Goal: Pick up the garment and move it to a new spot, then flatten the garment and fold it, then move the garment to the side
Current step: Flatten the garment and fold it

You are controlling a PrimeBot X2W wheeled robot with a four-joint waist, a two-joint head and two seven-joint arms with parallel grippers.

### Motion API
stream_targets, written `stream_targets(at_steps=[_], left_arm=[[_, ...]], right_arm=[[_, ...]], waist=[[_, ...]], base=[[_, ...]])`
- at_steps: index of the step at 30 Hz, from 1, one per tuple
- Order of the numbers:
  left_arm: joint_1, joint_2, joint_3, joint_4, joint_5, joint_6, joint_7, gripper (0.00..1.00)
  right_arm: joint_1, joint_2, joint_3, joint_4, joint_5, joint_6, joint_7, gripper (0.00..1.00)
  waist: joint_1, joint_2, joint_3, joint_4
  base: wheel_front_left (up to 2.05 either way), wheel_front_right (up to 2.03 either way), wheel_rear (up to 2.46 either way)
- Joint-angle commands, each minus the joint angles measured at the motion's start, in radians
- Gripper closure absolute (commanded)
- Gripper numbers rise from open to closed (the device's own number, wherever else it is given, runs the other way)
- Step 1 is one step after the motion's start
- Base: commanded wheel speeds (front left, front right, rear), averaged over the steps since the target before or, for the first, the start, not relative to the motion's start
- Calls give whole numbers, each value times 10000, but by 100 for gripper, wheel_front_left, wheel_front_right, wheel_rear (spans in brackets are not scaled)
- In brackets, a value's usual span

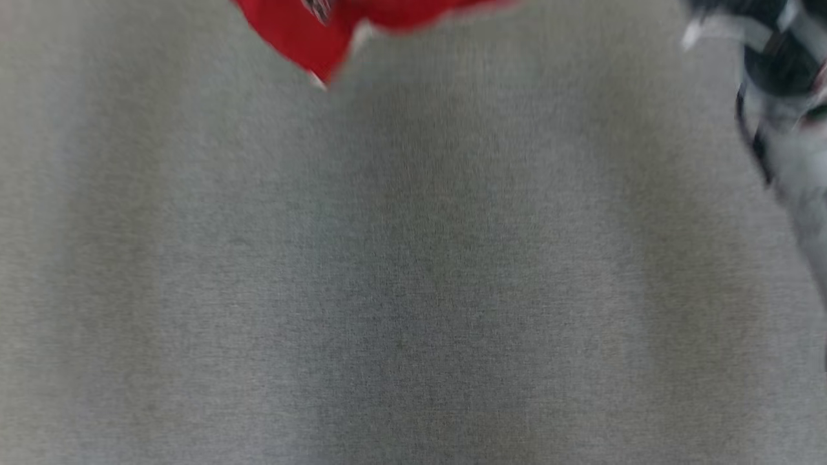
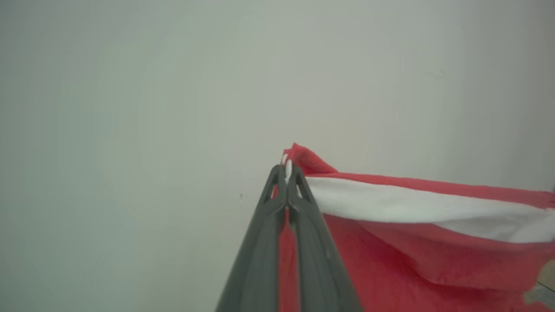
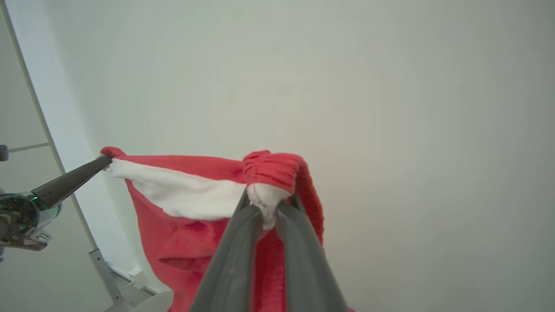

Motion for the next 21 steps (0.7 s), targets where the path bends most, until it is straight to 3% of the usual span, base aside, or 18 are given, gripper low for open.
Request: stream_targets(at_steps=[1,6,11,21], left_arm=[[-1013,-91,-107,459,134,16,8,100],[-3352,-409,-256,1524,49,16,-209,100],[-4620,-531,-387,2467,29,14,-347,100],[-5817,-673,-1026,3946,-284,16,-819,100]], right_arm=[[-1104,297,-353,490,169,-28,346,100],[-3806,831,-800,1996,-205,-28,822,100],[-5406,1149,-812,3337,-780,-28,760,100],[-6933,1492,-484,5503,-1012,-28,199,100]], waist=[[-3,-2,1802,-150],[-3,-2,2394,-140],[-3,-2,2659,-224],[-3,-2,3069,-458]], base=[[0,0,0],[0,0,0],[0,0,0],[0,0,0]])
